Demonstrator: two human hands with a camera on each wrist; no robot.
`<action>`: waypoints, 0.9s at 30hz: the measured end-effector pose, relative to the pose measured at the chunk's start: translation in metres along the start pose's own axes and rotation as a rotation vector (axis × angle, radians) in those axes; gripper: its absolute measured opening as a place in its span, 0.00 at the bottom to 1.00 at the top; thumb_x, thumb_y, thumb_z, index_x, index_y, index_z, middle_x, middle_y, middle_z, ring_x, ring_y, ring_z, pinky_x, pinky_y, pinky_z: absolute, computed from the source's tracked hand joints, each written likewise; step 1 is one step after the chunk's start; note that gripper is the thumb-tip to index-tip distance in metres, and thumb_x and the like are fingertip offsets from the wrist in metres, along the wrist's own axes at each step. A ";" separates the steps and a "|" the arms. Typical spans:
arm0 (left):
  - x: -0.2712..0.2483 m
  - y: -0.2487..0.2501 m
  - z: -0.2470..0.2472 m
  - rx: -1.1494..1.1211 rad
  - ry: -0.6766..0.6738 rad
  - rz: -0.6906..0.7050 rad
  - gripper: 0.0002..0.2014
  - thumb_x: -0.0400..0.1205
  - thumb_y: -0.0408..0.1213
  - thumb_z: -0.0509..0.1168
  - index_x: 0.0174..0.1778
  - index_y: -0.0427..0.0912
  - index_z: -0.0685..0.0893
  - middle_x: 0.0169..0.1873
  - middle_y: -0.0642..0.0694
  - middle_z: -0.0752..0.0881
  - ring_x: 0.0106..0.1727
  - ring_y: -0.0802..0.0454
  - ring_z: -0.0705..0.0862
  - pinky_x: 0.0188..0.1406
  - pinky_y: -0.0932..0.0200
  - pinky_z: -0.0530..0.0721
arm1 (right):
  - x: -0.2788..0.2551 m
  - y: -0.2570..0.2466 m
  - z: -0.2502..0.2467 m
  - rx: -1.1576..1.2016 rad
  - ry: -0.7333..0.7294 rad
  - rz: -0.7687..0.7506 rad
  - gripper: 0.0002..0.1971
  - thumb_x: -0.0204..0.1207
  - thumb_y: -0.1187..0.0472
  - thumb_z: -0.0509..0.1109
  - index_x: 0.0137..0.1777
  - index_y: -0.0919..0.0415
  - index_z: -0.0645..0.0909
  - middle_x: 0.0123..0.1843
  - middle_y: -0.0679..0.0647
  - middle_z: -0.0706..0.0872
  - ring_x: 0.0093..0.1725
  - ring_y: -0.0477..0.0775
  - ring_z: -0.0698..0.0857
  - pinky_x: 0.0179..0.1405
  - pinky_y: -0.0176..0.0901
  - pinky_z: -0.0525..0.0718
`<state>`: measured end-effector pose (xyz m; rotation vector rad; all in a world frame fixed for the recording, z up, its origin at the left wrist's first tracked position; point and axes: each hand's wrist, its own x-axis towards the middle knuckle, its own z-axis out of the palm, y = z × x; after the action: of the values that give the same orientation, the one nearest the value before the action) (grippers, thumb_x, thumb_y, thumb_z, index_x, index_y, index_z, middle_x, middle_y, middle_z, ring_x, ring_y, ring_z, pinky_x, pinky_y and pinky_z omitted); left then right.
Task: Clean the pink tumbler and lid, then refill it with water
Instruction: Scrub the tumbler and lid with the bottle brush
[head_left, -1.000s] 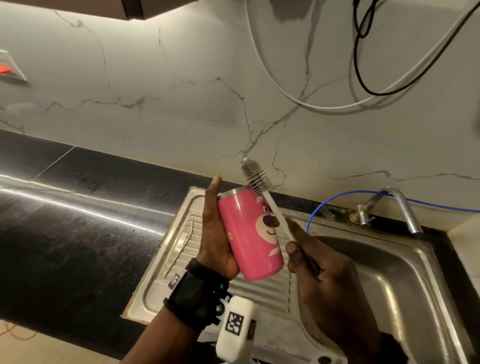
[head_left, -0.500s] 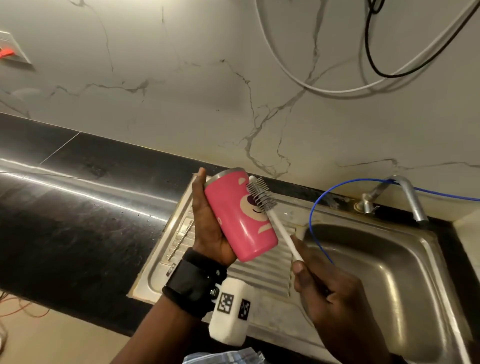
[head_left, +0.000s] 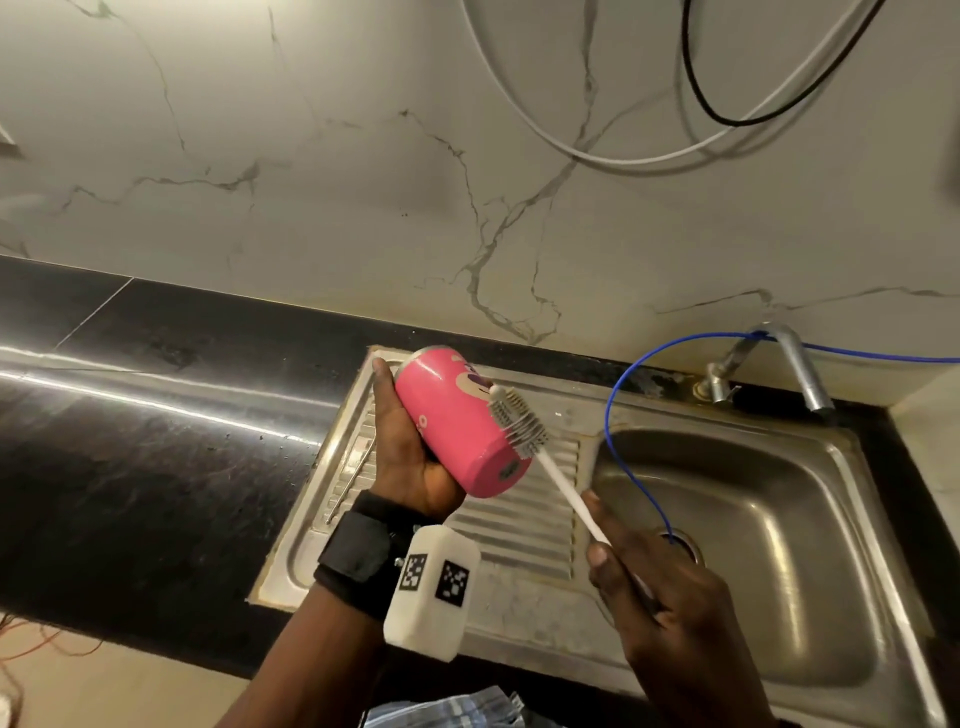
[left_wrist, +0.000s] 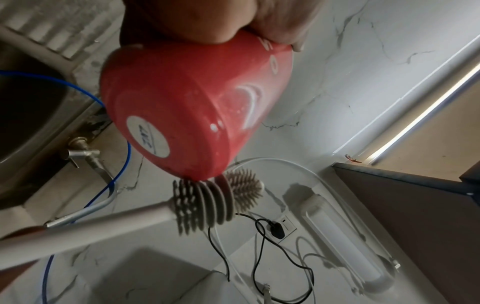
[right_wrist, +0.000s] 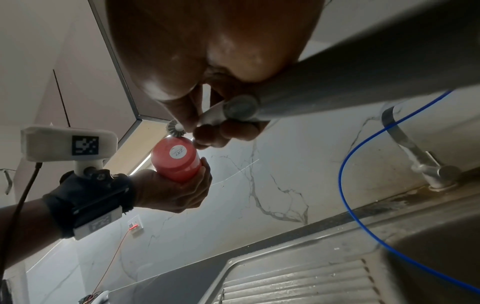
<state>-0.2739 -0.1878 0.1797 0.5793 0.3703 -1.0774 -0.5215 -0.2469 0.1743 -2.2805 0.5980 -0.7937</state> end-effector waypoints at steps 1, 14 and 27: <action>0.001 0.001 0.000 -0.003 0.002 -0.012 0.49 0.74 0.80 0.67 0.77 0.41 0.82 0.53 0.34 0.91 0.50 0.36 0.92 0.79 0.27 0.79 | 0.001 0.000 0.001 -0.004 0.005 -0.014 0.23 0.84 0.51 0.65 0.79 0.45 0.81 0.41 0.47 0.88 0.43 0.35 0.84 0.45 0.21 0.76; 0.001 0.008 0.026 -0.096 0.004 -0.087 0.52 0.72 0.81 0.69 0.75 0.35 0.81 0.49 0.30 0.89 0.41 0.35 0.92 0.48 0.33 0.92 | 0.005 0.047 0.010 -0.020 -0.104 -0.128 0.29 0.84 0.54 0.67 0.84 0.36 0.72 0.55 0.37 0.82 0.51 0.31 0.81 0.51 0.18 0.73; -0.001 0.002 0.032 -0.054 0.044 -0.060 0.52 0.75 0.80 0.67 0.80 0.37 0.78 0.50 0.32 0.90 0.42 0.36 0.93 0.49 0.34 0.93 | 0.016 0.074 0.038 0.045 -0.091 -0.117 0.27 0.83 0.66 0.72 0.81 0.45 0.79 0.58 0.40 0.84 0.54 0.32 0.83 0.51 0.23 0.75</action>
<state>-0.2721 -0.2056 0.2061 0.5475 0.4567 -1.1103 -0.4997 -0.2920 0.1058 -2.3130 0.4041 -0.7460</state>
